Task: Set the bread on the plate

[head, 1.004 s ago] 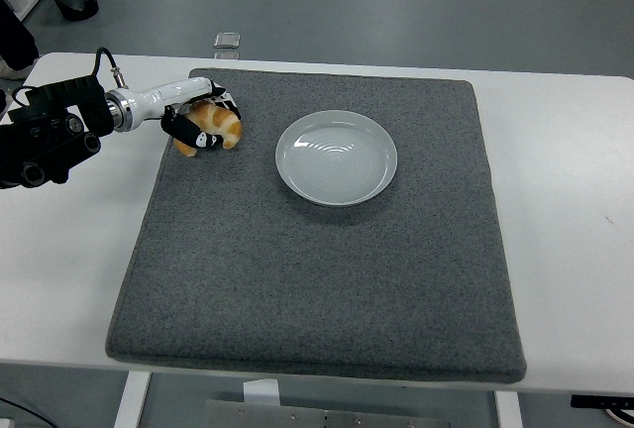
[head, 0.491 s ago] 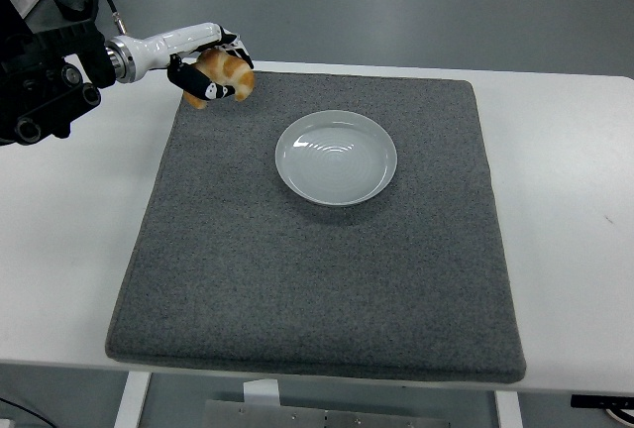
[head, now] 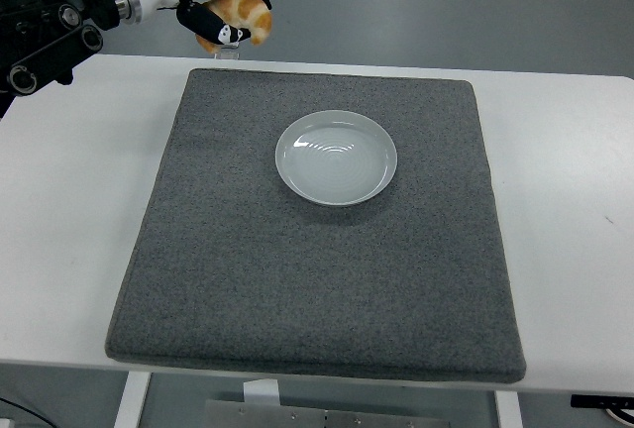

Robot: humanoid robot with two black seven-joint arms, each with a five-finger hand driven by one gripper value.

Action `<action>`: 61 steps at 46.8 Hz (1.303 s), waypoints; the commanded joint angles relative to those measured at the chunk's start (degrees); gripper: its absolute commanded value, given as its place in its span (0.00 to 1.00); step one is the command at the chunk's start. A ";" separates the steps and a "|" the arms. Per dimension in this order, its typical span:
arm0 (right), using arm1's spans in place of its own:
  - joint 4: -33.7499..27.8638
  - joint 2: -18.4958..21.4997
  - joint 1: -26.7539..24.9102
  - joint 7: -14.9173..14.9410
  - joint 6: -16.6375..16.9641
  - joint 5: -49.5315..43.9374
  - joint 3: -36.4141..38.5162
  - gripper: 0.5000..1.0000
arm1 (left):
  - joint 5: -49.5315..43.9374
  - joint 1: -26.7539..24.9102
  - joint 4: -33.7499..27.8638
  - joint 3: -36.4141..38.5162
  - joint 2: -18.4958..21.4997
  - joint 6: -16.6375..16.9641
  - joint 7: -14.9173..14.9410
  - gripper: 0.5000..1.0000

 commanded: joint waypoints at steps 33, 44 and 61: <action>0.01 0.00 0.09 0.00 0.00 0.08 0.00 0.86 | 1.23 -6.69 -3.16 3.87 -9.28 0.25 0.79 0.00; 0.01 0.00 0.09 0.00 0.00 0.08 0.09 0.86 | 1.23 -6.78 -0.79 7.65 -16.83 3.15 0.88 0.00; 0.01 0.00 0.09 0.00 0.00 0.08 0.09 0.86 | 1.23 -5.20 3.69 19.17 -24.66 10.44 0.79 0.00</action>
